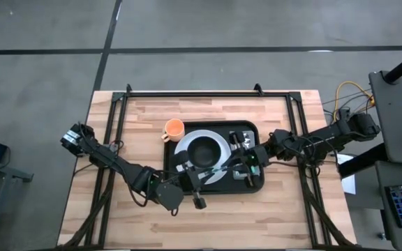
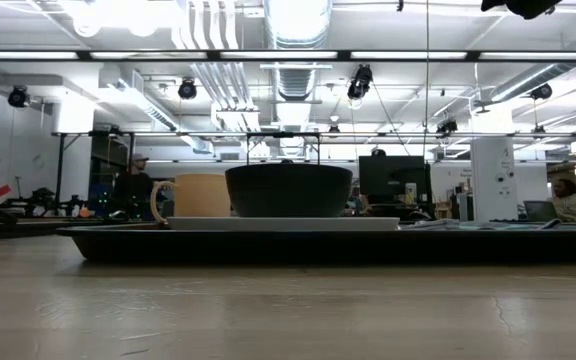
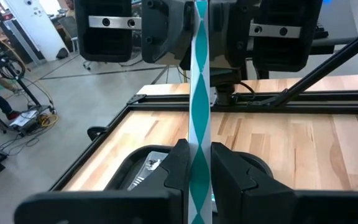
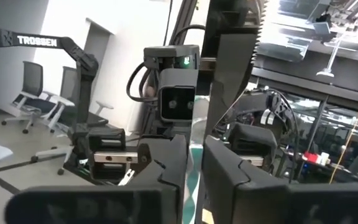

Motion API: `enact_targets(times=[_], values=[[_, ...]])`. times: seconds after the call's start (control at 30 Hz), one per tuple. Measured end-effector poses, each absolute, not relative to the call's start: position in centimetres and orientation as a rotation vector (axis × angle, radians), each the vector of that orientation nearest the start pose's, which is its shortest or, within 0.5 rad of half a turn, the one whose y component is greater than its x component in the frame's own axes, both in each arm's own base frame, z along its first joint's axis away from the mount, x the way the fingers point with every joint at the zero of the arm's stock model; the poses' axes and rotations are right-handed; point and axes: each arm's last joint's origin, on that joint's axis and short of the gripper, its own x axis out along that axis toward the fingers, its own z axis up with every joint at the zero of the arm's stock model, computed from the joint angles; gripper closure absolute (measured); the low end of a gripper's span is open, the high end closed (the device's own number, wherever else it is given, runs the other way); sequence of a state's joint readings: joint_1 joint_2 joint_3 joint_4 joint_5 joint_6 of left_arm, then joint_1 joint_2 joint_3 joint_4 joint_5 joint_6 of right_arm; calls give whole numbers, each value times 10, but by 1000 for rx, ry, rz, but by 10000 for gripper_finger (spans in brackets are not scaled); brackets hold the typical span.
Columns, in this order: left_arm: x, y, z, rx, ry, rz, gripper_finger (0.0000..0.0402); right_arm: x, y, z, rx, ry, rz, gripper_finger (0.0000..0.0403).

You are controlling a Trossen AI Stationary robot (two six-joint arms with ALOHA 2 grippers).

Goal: Set up tray
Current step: Put the green knife on top of the grey napkin on the black serving tray to the left side of the green spoon

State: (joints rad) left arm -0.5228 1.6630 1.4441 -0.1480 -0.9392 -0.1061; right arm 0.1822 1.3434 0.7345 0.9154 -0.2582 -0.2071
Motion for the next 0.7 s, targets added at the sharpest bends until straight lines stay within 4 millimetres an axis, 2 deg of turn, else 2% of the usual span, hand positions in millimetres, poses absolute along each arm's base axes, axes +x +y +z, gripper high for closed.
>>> enact_targets(times=[0.17,0.3,0.43,0.57,0.7], values=[[337,-167,342,144,251,428,375,281,59,299,-218,-351,390,386],[336,-167,347,151,240,427,319,282,58,295,-179,-285,337,388],[325,-161,360,182,240,438,261,280,54,289,-69,-148,223,389],[307,-151,367,254,303,473,218,263,45,289,240,26,-19,390],[283,-136,377,289,361,525,193,229,25,279,506,235,-393,390]])
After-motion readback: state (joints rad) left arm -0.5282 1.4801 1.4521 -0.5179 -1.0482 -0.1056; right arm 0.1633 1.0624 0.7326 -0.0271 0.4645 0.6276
